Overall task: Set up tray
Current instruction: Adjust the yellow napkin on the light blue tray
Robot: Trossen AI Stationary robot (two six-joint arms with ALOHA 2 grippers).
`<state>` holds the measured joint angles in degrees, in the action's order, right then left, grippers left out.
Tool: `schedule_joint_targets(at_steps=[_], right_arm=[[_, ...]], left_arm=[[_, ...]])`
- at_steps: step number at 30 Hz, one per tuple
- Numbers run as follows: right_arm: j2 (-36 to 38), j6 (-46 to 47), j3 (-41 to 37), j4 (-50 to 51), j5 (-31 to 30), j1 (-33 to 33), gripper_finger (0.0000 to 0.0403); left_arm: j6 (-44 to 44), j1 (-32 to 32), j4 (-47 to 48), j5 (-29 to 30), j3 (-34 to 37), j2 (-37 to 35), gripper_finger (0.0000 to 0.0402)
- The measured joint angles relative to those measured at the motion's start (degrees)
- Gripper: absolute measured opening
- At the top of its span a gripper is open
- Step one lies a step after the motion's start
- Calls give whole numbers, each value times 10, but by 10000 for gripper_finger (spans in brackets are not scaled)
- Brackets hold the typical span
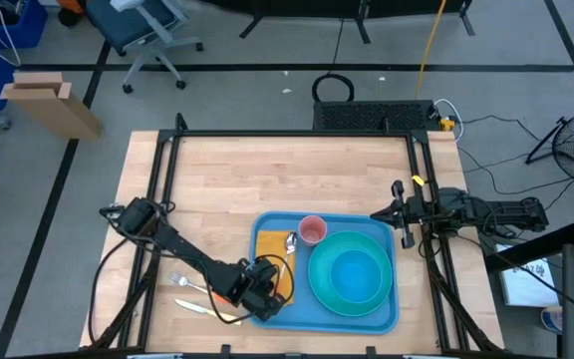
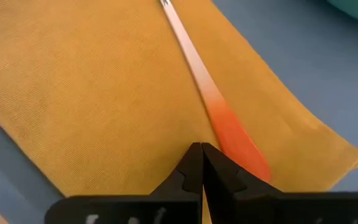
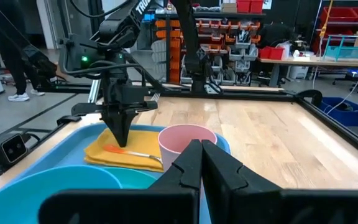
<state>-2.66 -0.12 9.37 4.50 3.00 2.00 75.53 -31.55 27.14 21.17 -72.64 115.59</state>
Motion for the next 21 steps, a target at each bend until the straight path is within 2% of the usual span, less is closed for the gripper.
schedule_joint_targets(at_steps=[11, 21], right_arm=[[-1, -5, 0, 0, -2, 0, 0], [-1, -5, 0, 0, -1, 0, 0]], left_arm=[[-17, 3, -24, -7, -8, 3, 1], [-19, 4, 30, -24, -10, 0, 0]])
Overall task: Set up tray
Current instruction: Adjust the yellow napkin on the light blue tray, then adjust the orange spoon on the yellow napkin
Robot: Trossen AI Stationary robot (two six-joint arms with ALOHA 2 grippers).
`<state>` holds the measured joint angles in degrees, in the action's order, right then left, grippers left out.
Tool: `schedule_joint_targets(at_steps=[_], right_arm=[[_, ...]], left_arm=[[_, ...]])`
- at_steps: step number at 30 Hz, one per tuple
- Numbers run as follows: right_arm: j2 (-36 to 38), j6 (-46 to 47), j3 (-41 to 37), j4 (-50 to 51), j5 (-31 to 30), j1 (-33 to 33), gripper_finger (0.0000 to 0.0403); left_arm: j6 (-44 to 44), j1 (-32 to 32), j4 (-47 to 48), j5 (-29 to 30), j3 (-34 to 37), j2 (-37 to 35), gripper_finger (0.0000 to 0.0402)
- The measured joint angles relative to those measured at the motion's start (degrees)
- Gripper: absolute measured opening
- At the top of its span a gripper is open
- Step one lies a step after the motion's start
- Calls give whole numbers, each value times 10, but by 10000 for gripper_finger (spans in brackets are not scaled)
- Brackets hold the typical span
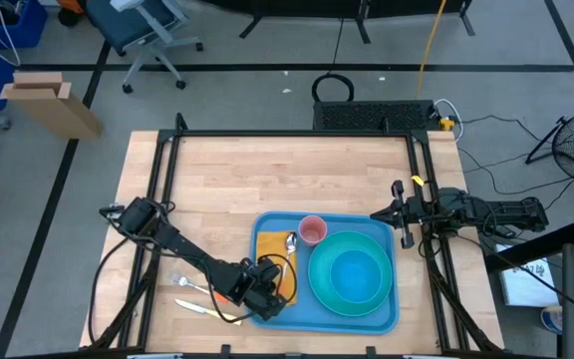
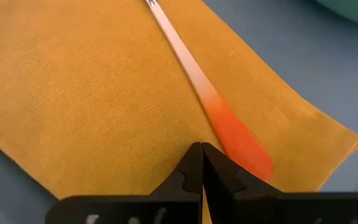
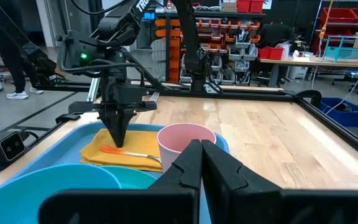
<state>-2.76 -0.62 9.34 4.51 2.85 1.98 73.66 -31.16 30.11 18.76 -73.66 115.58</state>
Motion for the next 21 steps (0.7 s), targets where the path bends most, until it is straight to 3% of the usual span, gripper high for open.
schedule_joint_targets(at_steps=[6, 11, 17, 21], right_arm=[[0, 0, 0, 0, 0, 0, 0], [0, 0, 0, 0, 0, 0, 0], [0, 4, 0, 0, 0, 0, 0], [0, -1, 0, 0, 0, 0, 0]], left_arm=[[-54, 1, 19, 8, -18, 0, 1], [-89, 9, 82, 35, -85, 0, 12], [-84, 37, 175, 73, -162, -1, 55], [-34, 79, 168, 29, -176, 1, 92]])
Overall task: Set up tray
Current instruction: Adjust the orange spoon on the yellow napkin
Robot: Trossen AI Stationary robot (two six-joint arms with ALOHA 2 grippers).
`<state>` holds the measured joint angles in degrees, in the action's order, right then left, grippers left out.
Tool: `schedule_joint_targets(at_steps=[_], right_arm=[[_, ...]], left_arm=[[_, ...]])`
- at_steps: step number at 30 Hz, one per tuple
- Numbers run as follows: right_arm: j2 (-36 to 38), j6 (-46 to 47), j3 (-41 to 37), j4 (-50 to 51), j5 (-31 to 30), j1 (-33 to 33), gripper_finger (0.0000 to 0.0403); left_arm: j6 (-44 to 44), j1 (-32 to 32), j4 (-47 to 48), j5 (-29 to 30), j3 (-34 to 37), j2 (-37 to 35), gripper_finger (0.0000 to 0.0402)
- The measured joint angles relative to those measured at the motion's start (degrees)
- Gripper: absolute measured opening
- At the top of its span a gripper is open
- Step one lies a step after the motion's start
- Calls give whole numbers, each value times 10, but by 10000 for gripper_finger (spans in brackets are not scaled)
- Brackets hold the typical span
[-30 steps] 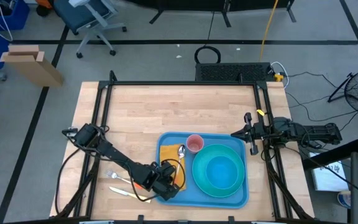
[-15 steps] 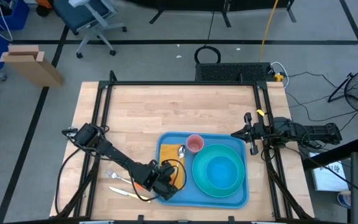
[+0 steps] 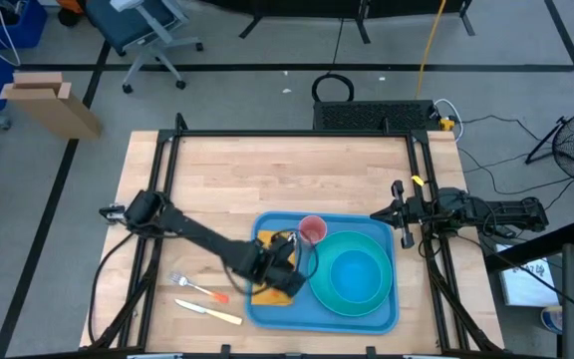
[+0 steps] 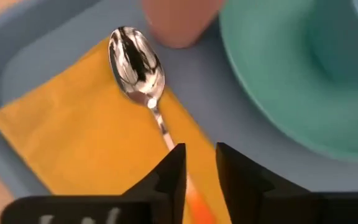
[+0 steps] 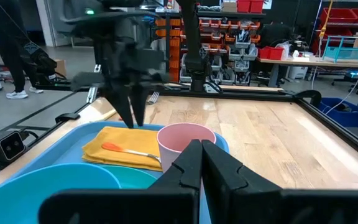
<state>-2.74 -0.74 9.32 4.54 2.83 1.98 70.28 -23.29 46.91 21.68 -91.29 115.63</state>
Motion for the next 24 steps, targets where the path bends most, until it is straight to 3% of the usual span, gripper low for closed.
schedule_joint_targets(at_steps=[6, 15, 24], right_arm=[[0, -13, 0, 0, 0, 0, 0], [0, -15, 0, 0, 1, 0, 0], [-3, -14, 0, -3, 0, 0, 0]], left_arm=[[16, 47, 1, -55, 0, 25, 135], [4, 63, 15, -113, 1, 25, 183], [-23, 86, 29, -143, 0, 65, 189]])
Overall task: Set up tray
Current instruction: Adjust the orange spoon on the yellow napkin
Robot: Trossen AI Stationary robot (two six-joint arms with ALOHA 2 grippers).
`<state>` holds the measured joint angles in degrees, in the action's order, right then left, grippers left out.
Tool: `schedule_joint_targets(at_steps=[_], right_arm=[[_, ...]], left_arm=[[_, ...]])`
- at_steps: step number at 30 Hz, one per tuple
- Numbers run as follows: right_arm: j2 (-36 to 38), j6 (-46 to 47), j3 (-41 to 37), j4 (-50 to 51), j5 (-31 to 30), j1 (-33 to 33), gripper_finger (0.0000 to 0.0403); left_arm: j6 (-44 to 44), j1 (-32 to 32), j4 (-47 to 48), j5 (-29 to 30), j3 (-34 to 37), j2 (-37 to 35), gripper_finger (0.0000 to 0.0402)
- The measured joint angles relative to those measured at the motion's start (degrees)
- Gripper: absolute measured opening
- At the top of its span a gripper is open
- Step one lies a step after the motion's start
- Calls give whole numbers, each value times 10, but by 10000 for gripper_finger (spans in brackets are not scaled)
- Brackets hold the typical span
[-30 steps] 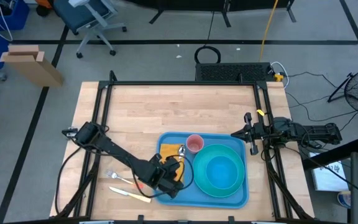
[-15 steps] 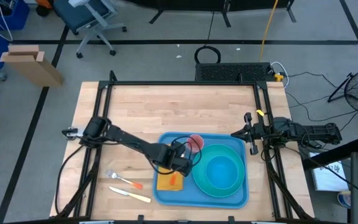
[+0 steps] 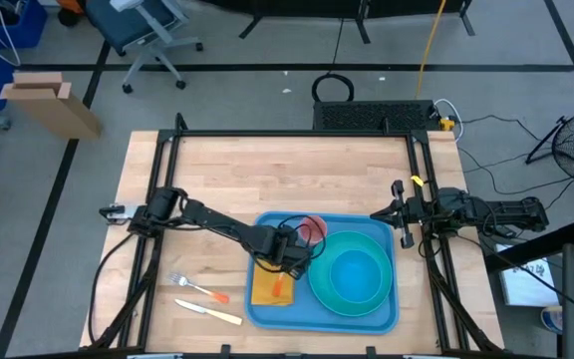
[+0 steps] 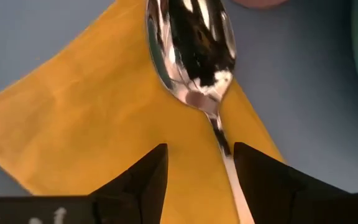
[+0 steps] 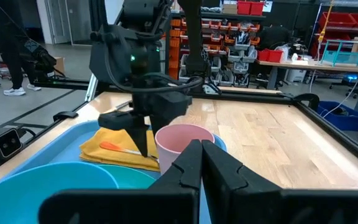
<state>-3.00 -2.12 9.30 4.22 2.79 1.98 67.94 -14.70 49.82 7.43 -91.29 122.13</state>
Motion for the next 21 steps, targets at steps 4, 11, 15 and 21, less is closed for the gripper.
schedule_joint_targets(at_steps=[4, 11, 15, 21], right_arm=[[-5, 3, 0, -2, 0, 0, 0], [-5, 4, 0, 0, 0, 0, 0], [-5, 3, 0, 0, 0, 0, 0], [-5, 0, 0, 1, 0, 0, 0]], left_arm=[[-4, 5, -1, -1, 0, 4, 189], [-13, 12, -1, -12, -11, 1, 179], [-25, 16, -1, -10, -22, 1, 150], [-35, 14, 0, -1, -22, 1, 102]])
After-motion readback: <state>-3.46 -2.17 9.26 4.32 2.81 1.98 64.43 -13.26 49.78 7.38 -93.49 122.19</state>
